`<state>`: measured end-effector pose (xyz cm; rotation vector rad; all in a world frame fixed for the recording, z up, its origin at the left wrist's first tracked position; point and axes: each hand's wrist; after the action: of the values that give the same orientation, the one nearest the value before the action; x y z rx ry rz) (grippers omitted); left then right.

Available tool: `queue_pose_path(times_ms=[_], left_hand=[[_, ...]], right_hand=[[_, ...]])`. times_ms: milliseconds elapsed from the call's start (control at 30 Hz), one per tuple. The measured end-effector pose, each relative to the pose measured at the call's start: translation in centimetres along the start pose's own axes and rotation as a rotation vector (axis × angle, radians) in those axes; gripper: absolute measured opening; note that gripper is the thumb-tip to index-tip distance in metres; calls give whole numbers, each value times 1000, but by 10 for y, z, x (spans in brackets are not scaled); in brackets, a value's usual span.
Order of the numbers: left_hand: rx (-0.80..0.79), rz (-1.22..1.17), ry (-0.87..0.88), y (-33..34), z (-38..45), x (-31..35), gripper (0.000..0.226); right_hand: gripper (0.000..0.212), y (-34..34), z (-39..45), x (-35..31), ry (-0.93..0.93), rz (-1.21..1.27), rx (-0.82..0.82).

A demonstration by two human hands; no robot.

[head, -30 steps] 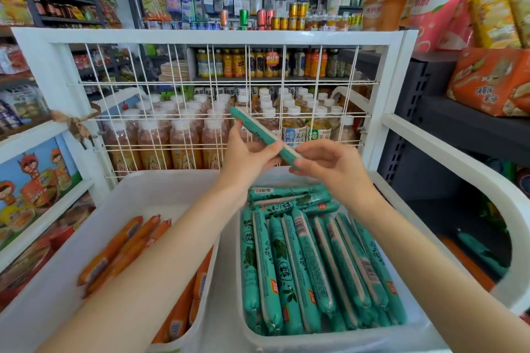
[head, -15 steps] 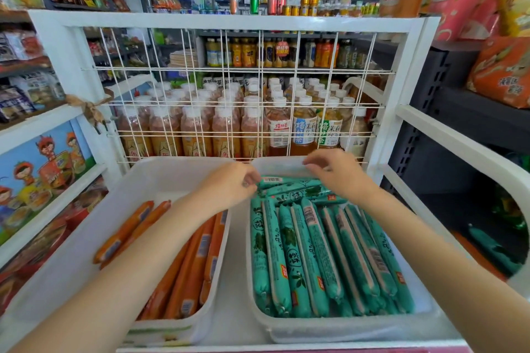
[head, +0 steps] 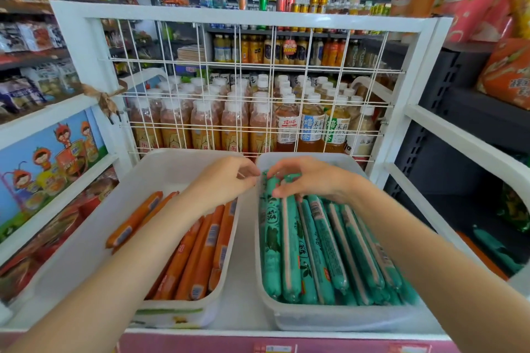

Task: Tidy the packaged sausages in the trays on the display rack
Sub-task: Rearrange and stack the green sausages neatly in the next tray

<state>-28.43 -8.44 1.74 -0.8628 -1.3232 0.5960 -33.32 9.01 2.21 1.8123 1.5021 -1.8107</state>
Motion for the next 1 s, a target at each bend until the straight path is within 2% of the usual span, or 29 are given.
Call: queue_pose_path(times_ms=[67,167,200,400,567,733,833,1000], left_hand=[[-82,-122,38,-3,0,8,25],[-300,-417,96,-1,1,28,29],[-323,-494,116,1,2,34,27],[-122,-516,217,11,14,59,11],[-38,-591,219,9,13,56,19],[-46,-553,218,5,8,56,22],[-51,-548,212,4,8,55,23],[-68,-521,198,4,8,55,24]], right_hand=[[22,-16,-15,-5,-55,18,90],[22,-37,-40,-19,-203,28,262],[23,-41,-48,-24,-254,3,307],[28,-44,-72,-43,-363,-268,405],[20,-49,-89,-41,-413,2,377],[16,-52,-85,-47,-354,-40,295],[7,-51,-80,-51,-325,50,290],[15,-53,-76,-51,-272,261,239]])
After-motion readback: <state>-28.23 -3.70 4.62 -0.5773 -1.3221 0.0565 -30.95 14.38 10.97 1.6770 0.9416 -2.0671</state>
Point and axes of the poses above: each hand's wrist, its own z-axis towards the middle knuckle, its own y-axis out of the palm, x = y × z, and after that the axes turned 9 degrees about -x, right-handed
